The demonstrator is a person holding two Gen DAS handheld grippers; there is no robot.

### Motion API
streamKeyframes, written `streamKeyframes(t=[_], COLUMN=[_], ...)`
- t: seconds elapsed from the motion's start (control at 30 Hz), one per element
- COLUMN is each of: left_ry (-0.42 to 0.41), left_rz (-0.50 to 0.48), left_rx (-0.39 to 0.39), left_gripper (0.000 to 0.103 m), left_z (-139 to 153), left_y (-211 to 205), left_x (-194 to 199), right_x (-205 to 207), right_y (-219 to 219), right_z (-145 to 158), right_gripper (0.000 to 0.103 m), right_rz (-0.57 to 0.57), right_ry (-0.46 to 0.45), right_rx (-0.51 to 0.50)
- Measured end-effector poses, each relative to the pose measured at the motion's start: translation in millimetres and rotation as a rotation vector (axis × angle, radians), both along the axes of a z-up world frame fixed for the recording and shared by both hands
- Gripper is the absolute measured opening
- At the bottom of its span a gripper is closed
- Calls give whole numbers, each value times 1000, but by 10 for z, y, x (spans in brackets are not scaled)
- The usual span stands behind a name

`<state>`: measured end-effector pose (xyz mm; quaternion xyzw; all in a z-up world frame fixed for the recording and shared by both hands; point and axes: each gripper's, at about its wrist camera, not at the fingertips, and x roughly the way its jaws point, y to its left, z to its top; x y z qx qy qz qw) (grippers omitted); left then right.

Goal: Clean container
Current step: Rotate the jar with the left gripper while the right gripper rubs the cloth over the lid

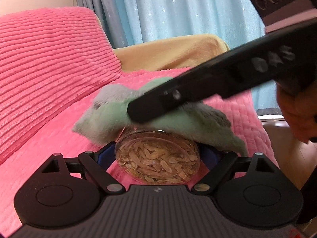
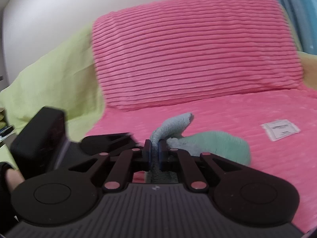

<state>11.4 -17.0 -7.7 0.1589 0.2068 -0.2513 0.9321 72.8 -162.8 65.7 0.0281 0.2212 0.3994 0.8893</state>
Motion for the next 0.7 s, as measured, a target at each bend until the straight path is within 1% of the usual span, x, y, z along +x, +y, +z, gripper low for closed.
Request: streamKeyframes(t=[0.1, 0.13, 0.2, 0.33, 0.4, 0.47, 0.57, 0.63, 0.7], left_ry=[-6, -7, -3, 35, 68, 125, 213, 256, 278], left_rz=[-1, 0, 4, 16, 21, 31, 44, 54, 57], left_rx=[5, 4, -1, -50, -117, -234, -391, -452, -479], left_gripper=[88, 88, 88, 88, 88, 88, 88, 88, 88], left_z=[3, 5, 10, 24, 43, 62, 46, 18, -4], left_y=[-13, -15, -17, 31, 108, 230, 403, 462, 492], left_x=[-9, -10, -9, 25, 58, 132, 239, 291, 311], right_x=[130, 162, 167, 119, 126, 130, 137, 135, 136], right_y=[-153, -192, -200, -141, -131, -141, -150, -144, -142], right_z=[-18, -29, -33, -28, -25, -26, -26, -23, -25], right_gripper=[4, 4, 4, 4, 4, 4, 4, 4, 4], right_rz=[-110, -111, -112, -101, -102, -104, -106, -108, -110], right_ry=[17, 36, 47, 32, 36, 40, 43, 41, 42], right_rx=[24, 47, 62, 47, 50, 52, 53, 50, 49])
